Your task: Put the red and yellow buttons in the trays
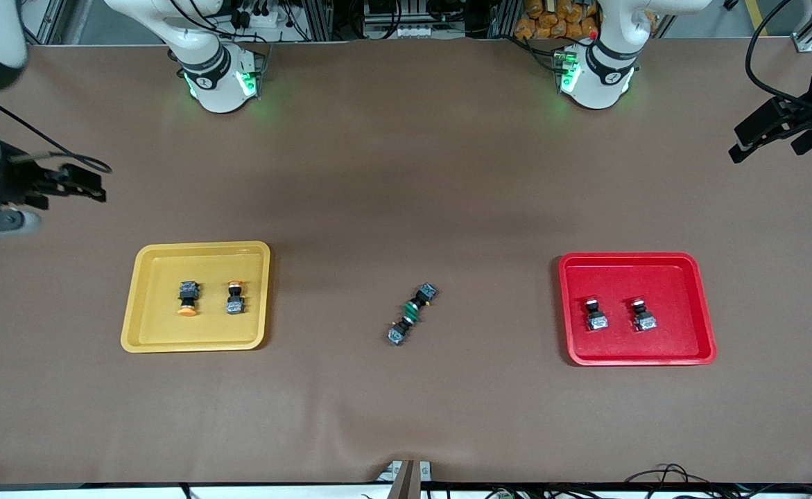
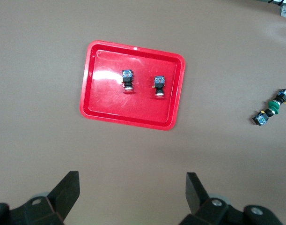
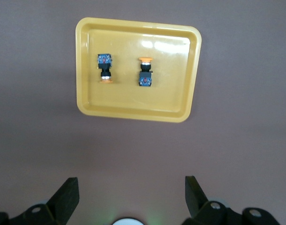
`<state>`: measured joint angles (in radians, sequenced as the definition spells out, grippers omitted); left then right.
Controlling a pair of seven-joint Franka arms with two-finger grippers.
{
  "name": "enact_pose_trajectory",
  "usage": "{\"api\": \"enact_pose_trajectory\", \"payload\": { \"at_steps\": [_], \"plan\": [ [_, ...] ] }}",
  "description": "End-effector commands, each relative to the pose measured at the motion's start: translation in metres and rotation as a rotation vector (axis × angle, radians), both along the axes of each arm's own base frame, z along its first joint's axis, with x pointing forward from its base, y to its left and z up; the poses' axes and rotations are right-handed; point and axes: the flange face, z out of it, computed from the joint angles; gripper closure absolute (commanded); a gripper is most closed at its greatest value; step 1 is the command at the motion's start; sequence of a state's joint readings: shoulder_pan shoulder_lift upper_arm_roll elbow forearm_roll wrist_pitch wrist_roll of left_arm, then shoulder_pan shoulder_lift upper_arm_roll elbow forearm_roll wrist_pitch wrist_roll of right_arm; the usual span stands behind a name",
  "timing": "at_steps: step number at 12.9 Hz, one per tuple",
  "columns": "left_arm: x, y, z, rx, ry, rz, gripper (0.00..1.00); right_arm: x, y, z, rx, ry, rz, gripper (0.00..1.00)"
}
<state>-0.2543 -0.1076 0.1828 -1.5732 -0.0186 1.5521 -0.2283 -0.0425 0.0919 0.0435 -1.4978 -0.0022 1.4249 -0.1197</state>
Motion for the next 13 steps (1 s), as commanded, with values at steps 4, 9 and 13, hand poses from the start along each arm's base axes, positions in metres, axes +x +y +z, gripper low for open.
{"api": "enact_pose_trajectory", "payload": {
  "at_steps": [4, 9, 13],
  "plan": [
    [0.001, 0.003, 0.015, 0.023, -0.027, 0.001, 0.00, 0.000, -0.002, 0.038, -0.006, -0.019, -0.008, 0.00],
    [0.002, 0.004, 0.021, 0.028, -0.042, 0.001, 0.00, -0.012, 0.000, 0.034, -0.029, 0.068, -0.003, 0.00],
    [0.001, 0.003, 0.029, 0.041, -0.056, 0.000, 0.00, -0.011, 0.007, 0.032, -0.035, 0.068, 0.008, 0.00]
  ]
}}
